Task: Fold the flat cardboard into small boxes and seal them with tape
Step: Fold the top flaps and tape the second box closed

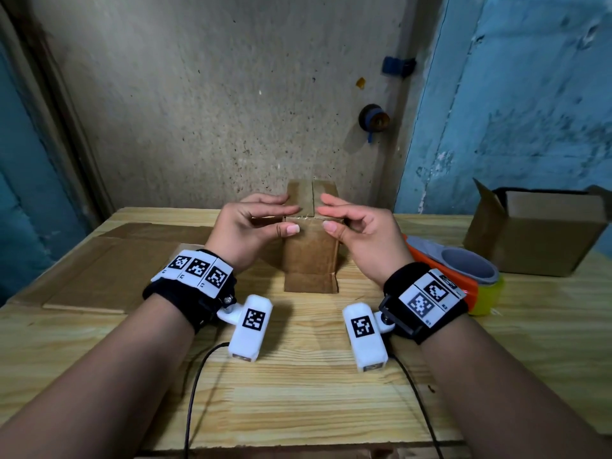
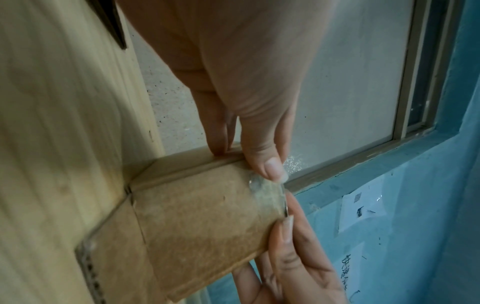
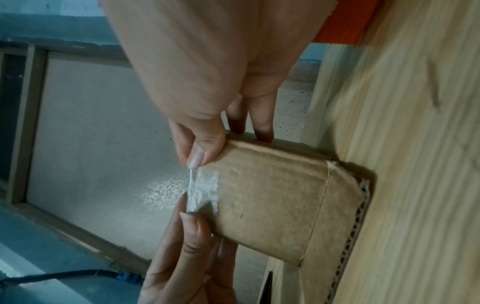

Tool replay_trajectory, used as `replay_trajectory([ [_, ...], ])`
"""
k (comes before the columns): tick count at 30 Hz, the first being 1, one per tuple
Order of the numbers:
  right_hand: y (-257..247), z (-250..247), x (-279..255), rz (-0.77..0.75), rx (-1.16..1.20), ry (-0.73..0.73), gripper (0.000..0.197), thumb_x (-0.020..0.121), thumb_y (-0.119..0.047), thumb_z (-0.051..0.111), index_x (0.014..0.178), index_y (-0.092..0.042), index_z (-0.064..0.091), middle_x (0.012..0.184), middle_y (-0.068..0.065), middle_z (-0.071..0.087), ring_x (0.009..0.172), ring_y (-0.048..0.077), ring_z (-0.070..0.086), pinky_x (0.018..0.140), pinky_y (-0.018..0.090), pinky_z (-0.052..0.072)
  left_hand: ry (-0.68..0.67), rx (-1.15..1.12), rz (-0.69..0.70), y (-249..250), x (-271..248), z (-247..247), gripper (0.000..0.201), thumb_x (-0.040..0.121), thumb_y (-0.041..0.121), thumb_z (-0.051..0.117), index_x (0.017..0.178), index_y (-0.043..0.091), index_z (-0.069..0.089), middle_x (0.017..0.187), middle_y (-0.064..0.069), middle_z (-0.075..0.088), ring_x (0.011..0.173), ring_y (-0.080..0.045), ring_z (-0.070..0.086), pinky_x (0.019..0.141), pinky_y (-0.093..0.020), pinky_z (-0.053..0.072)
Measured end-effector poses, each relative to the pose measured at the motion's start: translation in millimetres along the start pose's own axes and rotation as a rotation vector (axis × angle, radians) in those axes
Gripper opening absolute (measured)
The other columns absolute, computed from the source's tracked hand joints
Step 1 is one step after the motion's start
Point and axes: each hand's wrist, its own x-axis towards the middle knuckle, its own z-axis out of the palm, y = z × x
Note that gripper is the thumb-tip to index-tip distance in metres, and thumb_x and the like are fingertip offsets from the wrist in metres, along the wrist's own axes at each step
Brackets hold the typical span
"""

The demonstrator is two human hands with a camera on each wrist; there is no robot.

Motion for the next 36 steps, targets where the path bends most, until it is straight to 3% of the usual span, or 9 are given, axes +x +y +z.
replay_trajectory([
  [9,2.6,-14.8,-8.9,0.101,0.172,-0.054,0.030,0.101,0.007,0.058,0.117,-0.011,0.075,0.134,-0.016,0.070,0.124,0.003,0.064,0.087,0.016,0.053,-0.042,-0.066,-0.021,-1.5,-0.3,-6.5,0.028,0.073,0.021,0.084,0.101,0.025,0.080,0.122,-0.008,0.067,0.122,-0.017,0.062,0.113,-0.050,0.044],
  [12,0.1,-12.8,-9.5,0.016,0.094,-0.043,0.028,0.099,0.001,0.064,0.122,-0.011,0.075,0.133,-0.009,0.071,0.125,0.005,0.064,0.095,0.020,0.053,-0.066,0.008,0.025,-0.9,-0.8,-9.4,0.024,0.073,0.035,0.089,0.095,0.027,0.082,0.132,-0.002,0.061,0.132,-0.014,0.054,0.117,-0.050,0.038],
  [15,0.4,-1.0,-7.8,-0.074,-0.014,-0.070,0.028,0.093,-0.015,0.077,0.121,-0.017,0.077,0.130,0.001,0.066,0.130,0.010,0.059,0.114,0.028,0.043,-0.143,-0.084,0.080,4.8,-2.8,-1.9,0.014,0.072,0.031,0.086,0.082,0.028,0.077,0.144,-0.004,0.056,0.142,-0.017,0.046,0.122,-0.054,0.027],
  [20,3.6,9.2,-5.2,-0.091,-0.069,-0.070,0.024,0.085,-0.028,0.082,0.109,-0.026,0.079,0.122,0.007,0.061,0.123,0.012,0.058,0.114,0.027,0.041,-0.136,-0.072,0.109,1.3,-2.8,5.0,0.020,0.073,0.040,0.087,0.077,0.034,0.069,0.143,-0.007,0.058,0.142,-0.019,0.046,0.120,-0.059,0.027],
  [23,5.3,3.4,-4.4,-0.103,-0.007,-0.013,0.019,0.084,-0.014,0.083,0.100,-0.024,0.081,0.117,0.002,0.071,0.118,0.013,0.066,0.110,0.029,0.047,-0.143,-0.097,0.094,-2.7,-4.4,-3.0,0.029,0.066,0.052,0.089,0.085,0.031,0.078,0.139,-0.005,0.063,0.143,-0.016,0.044,0.124,-0.052,0.023],
  [27,7.7,-0.5,-3.6,-0.105,0.070,0.015,0.020,0.083,-0.001,0.082,0.096,-0.015,0.080,0.114,0.004,0.076,0.114,0.017,0.070,0.104,0.028,0.051,-0.162,-0.094,0.103,-6.6,-7.4,-6.8,0.060,0.069,0.056,0.084,0.108,0.011,0.075,0.142,-0.009,0.059,0.150,-0.016,0.033,0.127,-0.045,0.017],
  [31,9.3,-3.7,-4.5,-0.099,0.114,0.014,0.018,0.086,0.003,0.077,0.100,-0.009,0.080,0.118,0.006,0.077,0.117,0.016,0.070,0.103,0.026,0.051,-0.167,-0.040,0.069,-3.3,-10.0,-5.1,0.051,0.072,0.059,0.082,0.114,0.031,0.075,0.152,-0.002,0.050,0.151,-0.012,0.030,0.126,-0.049,0.019],
  [34,9.2,-5.3,-5.1,-0.089,0.149,-0.002,0.016,0.088,0.005,0.074,0.099,-0.006,0.079,0.119,0.006,0.077,0.119,0.018,0.069,0.102,0.025,0.051,-0.126,0.044,-0.015,0.7,-9.5,-6.7,0.092,0.056,0.067,0.087,0.140,0.044,0.056,0.165,0.005,0.029,0.152,-0.002,0.022,0.127,-0.044,0.019],
  [36,9.3,-5.0,-5.9,-0.093,0.169,-0.019,0.016,0.091,0.007,0.070,0.099,-0.005,0.078,0.118,0.005,0.077,0.120,0.018,0.069,0.101,0.026,0.052,-0.088,0.074,-0.090,3.9,-9.8,-7.3,0.125,0.041,0.074,0.089,0.151,0.043,0.040,0.170,0.004,0.011,0.151,0.006,0.009,0.126,-0.031,0.013],
])
